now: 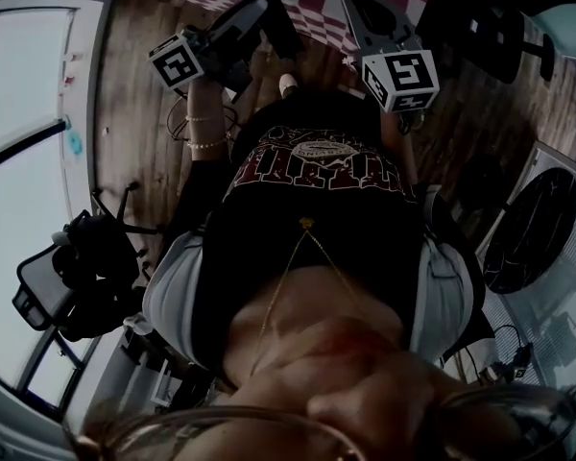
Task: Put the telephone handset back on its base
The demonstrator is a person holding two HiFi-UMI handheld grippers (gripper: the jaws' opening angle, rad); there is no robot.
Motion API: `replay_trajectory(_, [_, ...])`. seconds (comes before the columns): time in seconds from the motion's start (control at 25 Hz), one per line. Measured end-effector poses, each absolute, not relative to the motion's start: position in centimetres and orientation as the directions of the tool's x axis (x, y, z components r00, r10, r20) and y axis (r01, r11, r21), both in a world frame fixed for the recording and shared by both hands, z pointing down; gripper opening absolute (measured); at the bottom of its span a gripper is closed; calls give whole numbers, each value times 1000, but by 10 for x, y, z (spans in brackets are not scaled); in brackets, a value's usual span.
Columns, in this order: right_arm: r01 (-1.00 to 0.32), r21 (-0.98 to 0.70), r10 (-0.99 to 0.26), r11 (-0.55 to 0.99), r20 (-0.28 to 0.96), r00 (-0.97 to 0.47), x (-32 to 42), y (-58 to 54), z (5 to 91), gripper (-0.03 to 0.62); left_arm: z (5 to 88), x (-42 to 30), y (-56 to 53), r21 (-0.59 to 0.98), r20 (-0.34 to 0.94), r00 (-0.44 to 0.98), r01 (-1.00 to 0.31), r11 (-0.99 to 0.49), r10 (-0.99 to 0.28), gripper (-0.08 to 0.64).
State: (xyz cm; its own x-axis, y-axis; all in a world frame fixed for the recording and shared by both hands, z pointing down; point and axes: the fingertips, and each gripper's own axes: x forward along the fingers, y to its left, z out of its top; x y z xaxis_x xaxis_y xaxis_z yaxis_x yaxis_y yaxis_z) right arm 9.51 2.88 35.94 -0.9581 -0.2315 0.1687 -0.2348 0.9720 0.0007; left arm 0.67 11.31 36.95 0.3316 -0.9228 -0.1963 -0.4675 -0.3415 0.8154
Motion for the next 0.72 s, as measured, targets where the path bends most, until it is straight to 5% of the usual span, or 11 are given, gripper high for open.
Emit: replay_trajectory(0.72, [-311, -26, -301, 950, 188, -935, 79, 34, 373, 20, 381, -10, 112, 836, -196, 391, -413, -362, -899, 81])
